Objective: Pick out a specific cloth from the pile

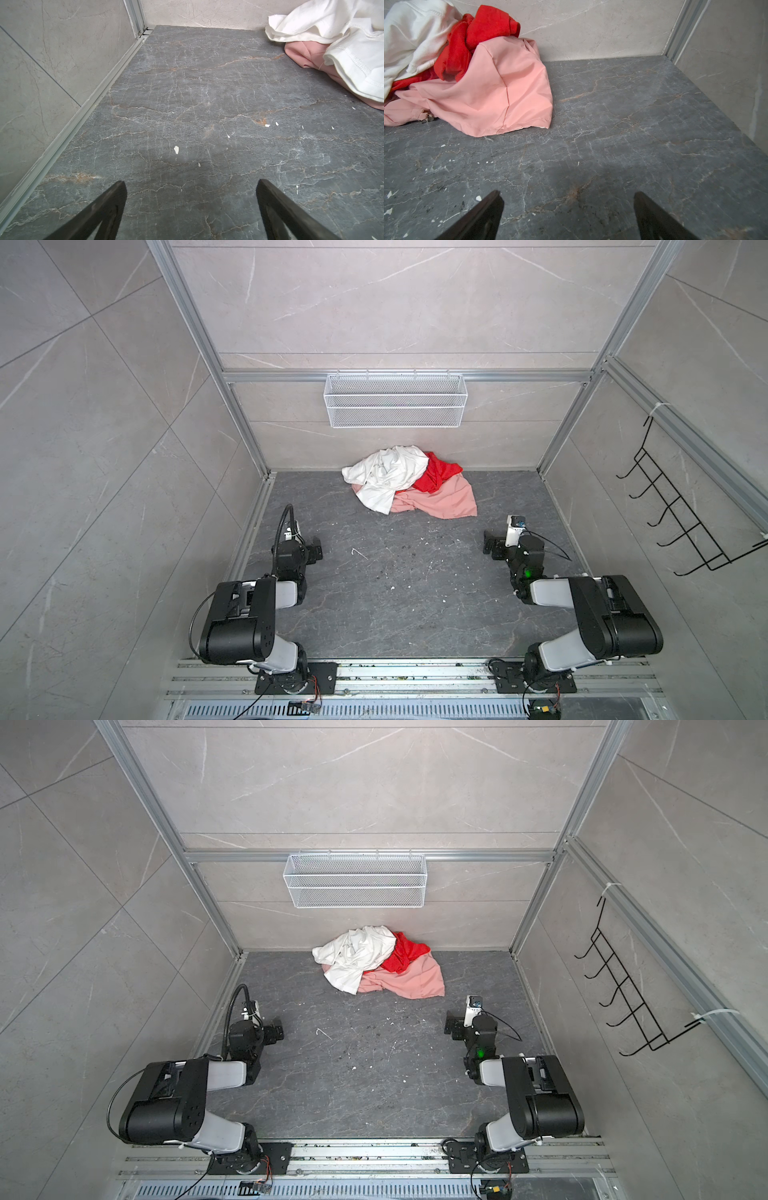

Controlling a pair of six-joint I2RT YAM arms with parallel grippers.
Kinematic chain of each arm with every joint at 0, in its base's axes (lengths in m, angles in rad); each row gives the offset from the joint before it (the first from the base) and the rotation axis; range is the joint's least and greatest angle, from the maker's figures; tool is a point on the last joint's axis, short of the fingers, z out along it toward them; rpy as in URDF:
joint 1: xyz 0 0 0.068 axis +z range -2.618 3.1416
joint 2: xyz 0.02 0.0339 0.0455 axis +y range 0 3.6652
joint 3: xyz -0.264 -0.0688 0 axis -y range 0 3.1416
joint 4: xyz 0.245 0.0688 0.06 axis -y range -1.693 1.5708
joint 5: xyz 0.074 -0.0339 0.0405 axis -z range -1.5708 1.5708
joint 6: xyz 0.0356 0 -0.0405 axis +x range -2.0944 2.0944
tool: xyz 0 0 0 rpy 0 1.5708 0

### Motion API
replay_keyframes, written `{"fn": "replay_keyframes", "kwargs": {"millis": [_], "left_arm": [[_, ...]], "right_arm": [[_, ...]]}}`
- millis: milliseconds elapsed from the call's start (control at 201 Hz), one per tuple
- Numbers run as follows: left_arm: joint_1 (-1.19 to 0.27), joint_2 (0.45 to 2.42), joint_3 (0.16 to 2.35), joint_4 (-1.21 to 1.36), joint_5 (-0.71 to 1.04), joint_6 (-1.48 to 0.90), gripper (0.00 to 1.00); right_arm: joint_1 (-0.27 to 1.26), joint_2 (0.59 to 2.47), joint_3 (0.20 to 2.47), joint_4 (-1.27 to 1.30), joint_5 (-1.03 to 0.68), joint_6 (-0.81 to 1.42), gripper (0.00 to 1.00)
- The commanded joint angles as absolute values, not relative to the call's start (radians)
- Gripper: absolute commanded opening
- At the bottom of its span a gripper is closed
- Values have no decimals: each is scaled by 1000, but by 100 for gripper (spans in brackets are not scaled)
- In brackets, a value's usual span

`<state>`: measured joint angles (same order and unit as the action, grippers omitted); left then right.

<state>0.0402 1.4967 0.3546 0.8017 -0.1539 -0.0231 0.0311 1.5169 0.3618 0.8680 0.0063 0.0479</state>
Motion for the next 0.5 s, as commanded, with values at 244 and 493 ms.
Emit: {"fn": "replay_keyframes", "kwargs": {"millis": [244,493], "left_arm": [[47,1496,358,850,-153,-39,100],[47,1461,357,822,-166,-45,100]], "right_arm": [[27,1513,364,876,-6,32,100],[32,1482,353,874,-2,26,99]]}}
